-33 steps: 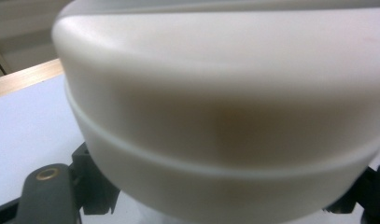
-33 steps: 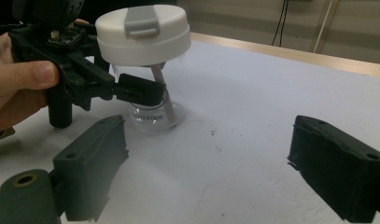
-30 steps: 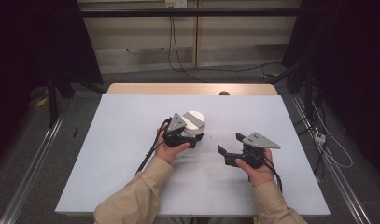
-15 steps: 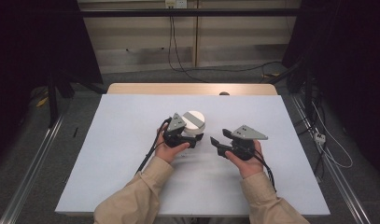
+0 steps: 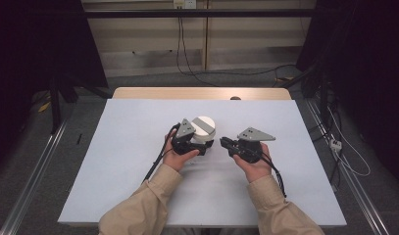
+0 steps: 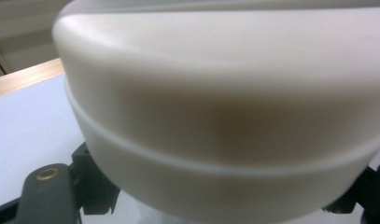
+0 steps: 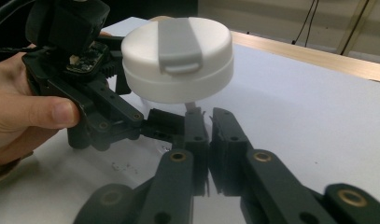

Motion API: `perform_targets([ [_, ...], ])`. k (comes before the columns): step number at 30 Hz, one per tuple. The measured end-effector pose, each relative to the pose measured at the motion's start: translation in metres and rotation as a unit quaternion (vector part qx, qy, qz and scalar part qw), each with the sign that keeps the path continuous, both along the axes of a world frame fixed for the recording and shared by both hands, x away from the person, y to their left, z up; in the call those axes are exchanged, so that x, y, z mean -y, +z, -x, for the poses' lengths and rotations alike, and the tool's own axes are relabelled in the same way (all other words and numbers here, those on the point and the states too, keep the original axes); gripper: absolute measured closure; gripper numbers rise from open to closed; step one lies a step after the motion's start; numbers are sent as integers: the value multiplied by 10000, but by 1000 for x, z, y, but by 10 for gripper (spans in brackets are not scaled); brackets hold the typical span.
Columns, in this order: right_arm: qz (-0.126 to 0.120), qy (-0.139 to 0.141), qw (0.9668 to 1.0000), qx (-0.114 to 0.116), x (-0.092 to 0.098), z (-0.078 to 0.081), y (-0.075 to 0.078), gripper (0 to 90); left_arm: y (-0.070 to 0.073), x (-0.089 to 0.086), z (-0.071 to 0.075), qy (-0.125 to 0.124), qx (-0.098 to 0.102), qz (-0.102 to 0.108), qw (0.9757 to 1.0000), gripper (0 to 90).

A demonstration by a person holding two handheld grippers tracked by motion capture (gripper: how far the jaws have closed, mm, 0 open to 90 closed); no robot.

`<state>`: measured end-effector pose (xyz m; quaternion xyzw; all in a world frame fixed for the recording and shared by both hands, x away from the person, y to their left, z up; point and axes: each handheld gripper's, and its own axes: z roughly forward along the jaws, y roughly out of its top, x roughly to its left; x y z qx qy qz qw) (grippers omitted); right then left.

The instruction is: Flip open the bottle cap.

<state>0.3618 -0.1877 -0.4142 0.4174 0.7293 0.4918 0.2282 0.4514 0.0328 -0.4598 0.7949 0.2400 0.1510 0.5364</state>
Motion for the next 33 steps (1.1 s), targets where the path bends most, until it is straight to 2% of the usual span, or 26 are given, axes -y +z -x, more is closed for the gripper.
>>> perform_targets([
  [4, -28, 48, 10000, -38, -2, -3, 1, 900, 0, 0, 0, -4, -1, 10, 10000, 186],
  [19, 6, 197, 9998, -85, -12, -12, 3, 900, 0, 0, 0, -6, 6, 4, 10000, 186],
  [33, 10, 214, 9998, -21, -18, -18, 9, 900, 0, 0, 0, -1, -4, 7, 10000, 186],
])
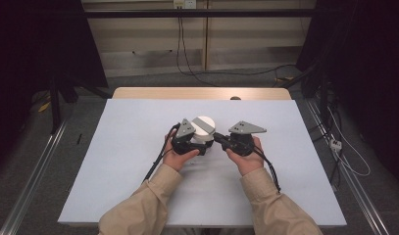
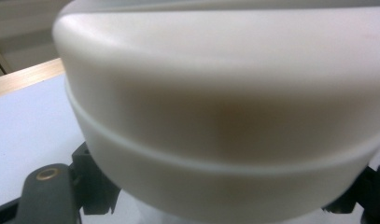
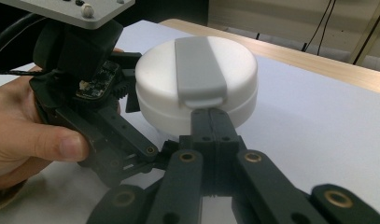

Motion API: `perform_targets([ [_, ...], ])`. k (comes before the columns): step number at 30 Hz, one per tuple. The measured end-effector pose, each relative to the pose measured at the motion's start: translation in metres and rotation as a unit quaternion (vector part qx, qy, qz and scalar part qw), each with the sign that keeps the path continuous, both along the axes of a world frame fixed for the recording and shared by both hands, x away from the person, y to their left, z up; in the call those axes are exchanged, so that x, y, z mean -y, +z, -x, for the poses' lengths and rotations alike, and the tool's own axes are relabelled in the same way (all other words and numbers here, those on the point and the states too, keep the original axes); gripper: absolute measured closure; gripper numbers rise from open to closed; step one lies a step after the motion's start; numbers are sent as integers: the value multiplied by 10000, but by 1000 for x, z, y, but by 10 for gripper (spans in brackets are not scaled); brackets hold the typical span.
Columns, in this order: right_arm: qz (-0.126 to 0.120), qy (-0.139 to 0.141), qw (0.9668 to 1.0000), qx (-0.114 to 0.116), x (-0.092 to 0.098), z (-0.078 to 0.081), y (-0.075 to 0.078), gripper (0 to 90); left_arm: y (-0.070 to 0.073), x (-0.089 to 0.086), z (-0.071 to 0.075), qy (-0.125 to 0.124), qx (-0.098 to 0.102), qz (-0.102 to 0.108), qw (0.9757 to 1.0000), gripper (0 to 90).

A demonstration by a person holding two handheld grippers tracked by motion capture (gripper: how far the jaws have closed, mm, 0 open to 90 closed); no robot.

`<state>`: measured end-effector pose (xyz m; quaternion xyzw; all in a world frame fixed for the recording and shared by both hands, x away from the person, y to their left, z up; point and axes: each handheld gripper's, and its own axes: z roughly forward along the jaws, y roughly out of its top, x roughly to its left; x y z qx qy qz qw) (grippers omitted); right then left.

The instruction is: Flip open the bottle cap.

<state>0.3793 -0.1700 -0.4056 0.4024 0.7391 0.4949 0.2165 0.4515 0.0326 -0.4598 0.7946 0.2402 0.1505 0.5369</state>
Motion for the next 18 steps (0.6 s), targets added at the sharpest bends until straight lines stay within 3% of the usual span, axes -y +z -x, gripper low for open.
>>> perform_targets([
  [18, -75, 19, 9999, 142, -2, -1, 12, 900, 0, 0, 0, -1, 6, -27, 10000, 186],
])
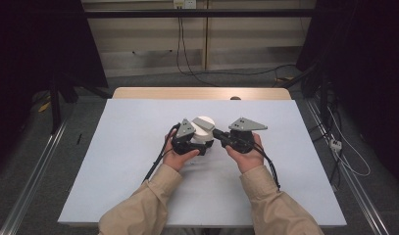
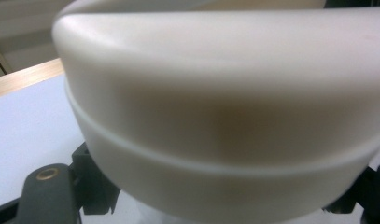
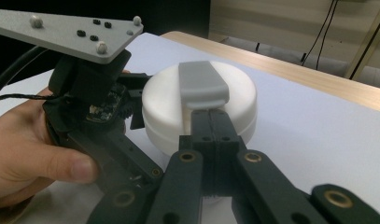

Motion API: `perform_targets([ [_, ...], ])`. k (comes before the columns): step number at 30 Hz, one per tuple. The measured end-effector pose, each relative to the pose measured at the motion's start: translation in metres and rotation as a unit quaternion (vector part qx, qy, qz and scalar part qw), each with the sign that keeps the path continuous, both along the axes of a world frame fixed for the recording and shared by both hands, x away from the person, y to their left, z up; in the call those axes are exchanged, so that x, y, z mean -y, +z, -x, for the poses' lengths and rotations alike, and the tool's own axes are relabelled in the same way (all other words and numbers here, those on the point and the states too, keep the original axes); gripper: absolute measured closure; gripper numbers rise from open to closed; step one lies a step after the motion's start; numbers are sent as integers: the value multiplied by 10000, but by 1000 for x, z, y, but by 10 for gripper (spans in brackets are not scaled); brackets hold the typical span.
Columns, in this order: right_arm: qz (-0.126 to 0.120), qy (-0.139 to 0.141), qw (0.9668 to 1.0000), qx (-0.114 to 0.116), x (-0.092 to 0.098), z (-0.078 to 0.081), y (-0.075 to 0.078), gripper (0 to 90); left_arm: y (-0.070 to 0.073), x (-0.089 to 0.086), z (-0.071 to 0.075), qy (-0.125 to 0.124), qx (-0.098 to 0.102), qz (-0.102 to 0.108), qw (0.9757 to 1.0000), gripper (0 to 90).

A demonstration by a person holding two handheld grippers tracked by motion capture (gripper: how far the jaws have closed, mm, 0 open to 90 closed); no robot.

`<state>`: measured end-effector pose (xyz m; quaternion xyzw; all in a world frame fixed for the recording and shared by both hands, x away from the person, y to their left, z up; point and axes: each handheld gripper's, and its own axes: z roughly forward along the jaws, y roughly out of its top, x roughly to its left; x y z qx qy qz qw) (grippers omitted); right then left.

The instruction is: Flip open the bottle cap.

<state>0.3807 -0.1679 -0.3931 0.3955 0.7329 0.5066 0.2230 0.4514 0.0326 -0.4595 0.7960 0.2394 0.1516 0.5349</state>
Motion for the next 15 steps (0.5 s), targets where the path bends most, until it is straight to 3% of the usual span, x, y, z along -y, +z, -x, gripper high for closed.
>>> perform_targets([
  [15, -30, 57, 9999, 135, -4, -7, 11, 900, 0, 0, 0, 12, -1, 54, 10000, 186],
])
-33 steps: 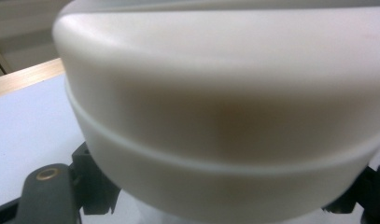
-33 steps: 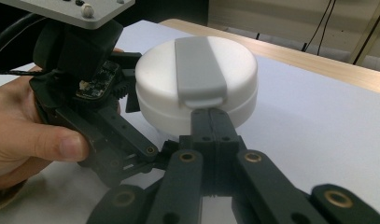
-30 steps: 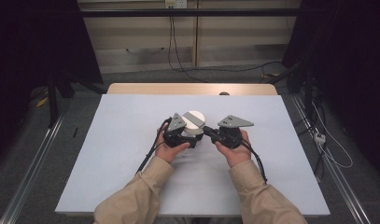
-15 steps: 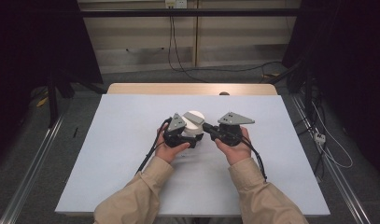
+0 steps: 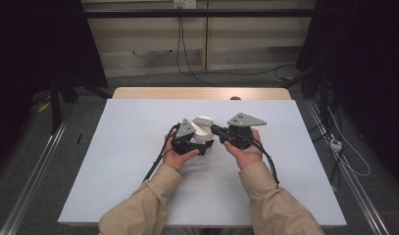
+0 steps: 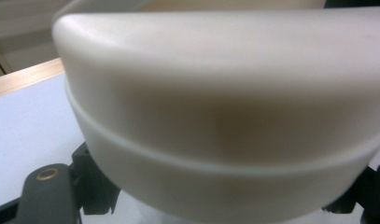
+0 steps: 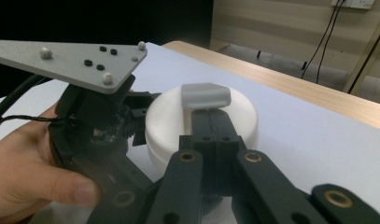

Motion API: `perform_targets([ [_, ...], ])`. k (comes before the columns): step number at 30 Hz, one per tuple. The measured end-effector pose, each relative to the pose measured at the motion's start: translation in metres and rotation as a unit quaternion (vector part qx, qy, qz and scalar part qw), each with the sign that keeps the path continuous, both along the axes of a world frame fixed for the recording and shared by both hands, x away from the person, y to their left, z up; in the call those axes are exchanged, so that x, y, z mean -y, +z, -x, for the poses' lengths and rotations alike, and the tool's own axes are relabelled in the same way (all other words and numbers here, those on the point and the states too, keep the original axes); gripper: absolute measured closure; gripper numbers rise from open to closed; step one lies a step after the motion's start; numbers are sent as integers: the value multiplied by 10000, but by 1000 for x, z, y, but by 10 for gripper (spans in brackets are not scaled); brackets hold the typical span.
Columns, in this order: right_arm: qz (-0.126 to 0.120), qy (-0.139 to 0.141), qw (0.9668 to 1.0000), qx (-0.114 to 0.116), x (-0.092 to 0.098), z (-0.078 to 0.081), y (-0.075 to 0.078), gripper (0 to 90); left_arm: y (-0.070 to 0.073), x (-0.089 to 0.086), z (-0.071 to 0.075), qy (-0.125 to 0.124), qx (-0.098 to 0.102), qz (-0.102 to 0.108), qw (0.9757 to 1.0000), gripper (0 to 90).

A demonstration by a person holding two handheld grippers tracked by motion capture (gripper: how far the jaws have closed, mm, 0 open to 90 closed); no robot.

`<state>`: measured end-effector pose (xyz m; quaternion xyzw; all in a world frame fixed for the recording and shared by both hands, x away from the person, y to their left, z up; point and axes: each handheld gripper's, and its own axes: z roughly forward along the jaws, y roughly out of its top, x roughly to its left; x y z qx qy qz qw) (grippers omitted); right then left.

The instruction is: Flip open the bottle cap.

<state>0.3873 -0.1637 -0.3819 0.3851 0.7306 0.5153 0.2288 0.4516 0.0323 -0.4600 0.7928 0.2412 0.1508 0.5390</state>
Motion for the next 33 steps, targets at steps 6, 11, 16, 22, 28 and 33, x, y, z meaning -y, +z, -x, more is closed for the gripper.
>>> perform_targets([
  [6, -1, 13, 10000, 50, -3, -3, 4, 900, 0, 0, 0, -1, 7, -13, 10000, 186],
  [11, 24, 17, 9999, 100, -4, -6, 8, 900, 0, 0, 0, -7, 8, -18, 10000, 186],
  [16, 16, 16, 9999, 121, -6, -9, 10, 900, 0, 0, 0, 1, 1, 3, 10000, 186],
  [22, 20, 32, 9999, 141, -9, -12, 11, 900, 0, 0, 0, -10, 3, 0, 10000, 186],
  [28, 23, 35, 9999, 149, -11, -14, 13, 900, 0, 1, 0, 1, -11, 45, 10000, 186],
  [33, 34, 49, 9998, 168, -14, -17, 15, 900, 0, 1, 0, 1, -14, 44, 10000, 186],
])
